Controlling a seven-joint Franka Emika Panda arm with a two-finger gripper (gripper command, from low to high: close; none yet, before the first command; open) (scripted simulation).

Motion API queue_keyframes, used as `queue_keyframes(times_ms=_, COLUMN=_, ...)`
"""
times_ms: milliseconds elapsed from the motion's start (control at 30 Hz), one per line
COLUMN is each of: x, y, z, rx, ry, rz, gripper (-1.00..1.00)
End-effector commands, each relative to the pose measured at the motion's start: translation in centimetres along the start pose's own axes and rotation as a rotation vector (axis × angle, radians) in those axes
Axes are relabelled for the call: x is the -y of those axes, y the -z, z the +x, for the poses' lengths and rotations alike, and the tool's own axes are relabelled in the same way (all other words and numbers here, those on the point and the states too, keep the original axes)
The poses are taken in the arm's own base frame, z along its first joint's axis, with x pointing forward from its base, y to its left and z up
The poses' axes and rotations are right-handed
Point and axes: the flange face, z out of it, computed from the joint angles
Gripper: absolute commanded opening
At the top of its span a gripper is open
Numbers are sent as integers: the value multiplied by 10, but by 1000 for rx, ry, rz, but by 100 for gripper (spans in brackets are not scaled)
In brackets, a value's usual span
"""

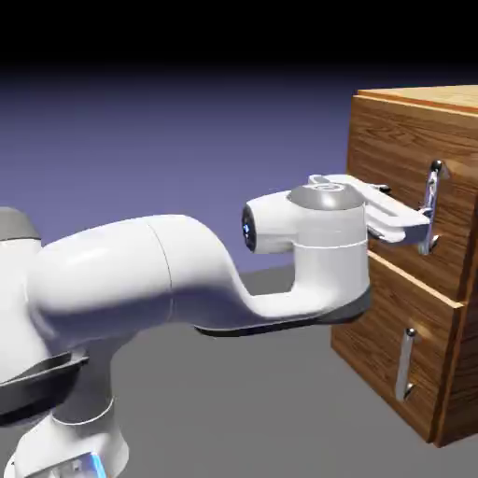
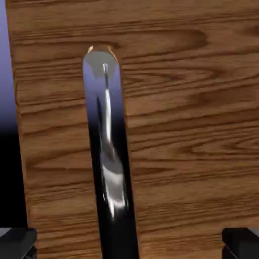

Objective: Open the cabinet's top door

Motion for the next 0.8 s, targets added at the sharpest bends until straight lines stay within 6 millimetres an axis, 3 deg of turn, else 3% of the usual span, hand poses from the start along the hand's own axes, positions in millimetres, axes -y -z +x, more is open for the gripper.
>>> queue_keyframes(times_ms=0, x=0, y=0, z=0, rx=0, ry=0, rz=0, gripper=0)
queue_keyframes(times_ms=167, x=0, y=-50, z=0, rx=0, ry=0, rz=0, gripper=0)
queue_keyframes(times_ms=200, x=0, y=-50, z=0, rx=0, ry=0, rz=0, gripper=-100)
queue_keyframes(times_ms=500, x=-21, y=-1, z=21, rx=125, ry=0, rz=125, gripper=-100)
queue_keyframes(times_ms=767, x=-34, y=21, z=34, rx=188, ry=0, rz=188, gripper=-100)
